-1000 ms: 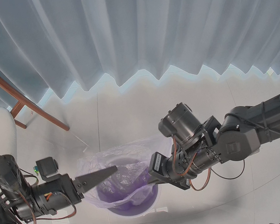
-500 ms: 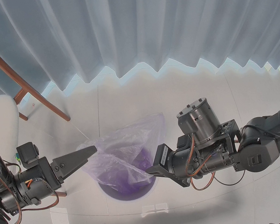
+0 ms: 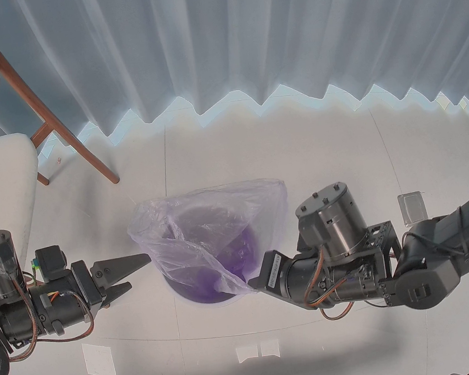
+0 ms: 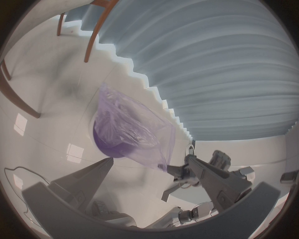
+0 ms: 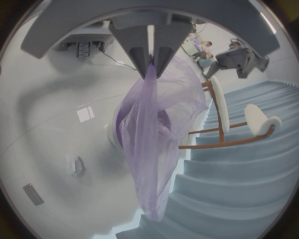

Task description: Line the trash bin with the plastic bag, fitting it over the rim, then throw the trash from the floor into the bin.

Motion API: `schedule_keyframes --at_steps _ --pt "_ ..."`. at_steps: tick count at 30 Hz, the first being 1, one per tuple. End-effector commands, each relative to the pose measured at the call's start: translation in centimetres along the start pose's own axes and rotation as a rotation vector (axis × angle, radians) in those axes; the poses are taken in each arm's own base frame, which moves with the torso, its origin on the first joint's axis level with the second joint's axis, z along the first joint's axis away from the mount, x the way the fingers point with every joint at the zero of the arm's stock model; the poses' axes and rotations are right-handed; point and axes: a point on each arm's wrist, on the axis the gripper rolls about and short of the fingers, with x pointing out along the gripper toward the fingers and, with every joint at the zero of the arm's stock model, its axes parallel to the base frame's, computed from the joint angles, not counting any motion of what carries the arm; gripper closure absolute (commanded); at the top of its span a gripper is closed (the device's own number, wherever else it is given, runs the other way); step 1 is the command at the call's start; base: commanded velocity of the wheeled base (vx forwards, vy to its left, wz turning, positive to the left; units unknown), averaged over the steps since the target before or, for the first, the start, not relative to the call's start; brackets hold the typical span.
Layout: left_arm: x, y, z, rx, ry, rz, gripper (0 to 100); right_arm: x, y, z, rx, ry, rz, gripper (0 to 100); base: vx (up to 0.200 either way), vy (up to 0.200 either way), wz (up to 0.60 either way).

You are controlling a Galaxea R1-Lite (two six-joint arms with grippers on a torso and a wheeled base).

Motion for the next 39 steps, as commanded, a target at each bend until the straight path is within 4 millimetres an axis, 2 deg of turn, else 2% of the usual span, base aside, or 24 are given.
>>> schedule_keyframes --at_steps 1,14,24,32,39 --pt "1.1 0.9 0.9 -0.036 0.007 0.046 0 1.5 -1.5 -1.8 -0.044 0.029 -0.045 100 0.0 0.0 0.0" --pt "3.6 3.7 0.3 -0.111 0.126 0.103 0 1.6 -3.0 -3.1 -0.144 0.036 -0.038 100 0.0 0.0 0.0" --pt "6.3 6.0 0.8 -0.172 0.169 0.117 0 2.2 -4.4 -5.6 -0.268 0.059 -0.004 100 0.0 0.0 0.0" --pt "6.7 5.7 1.4 -0.206 0.111 0.061 0 3.2 -5.2 -6.6 -0.332 0.069 -0.015 100 0.0 0.0 0.0" --pt "6.9 4.7 0.3 -0.193 0.151 0.033 0 4.4 -5.5 -7.1 -0.385 0.037 -0.021 100 0.0 0.0 0.0"
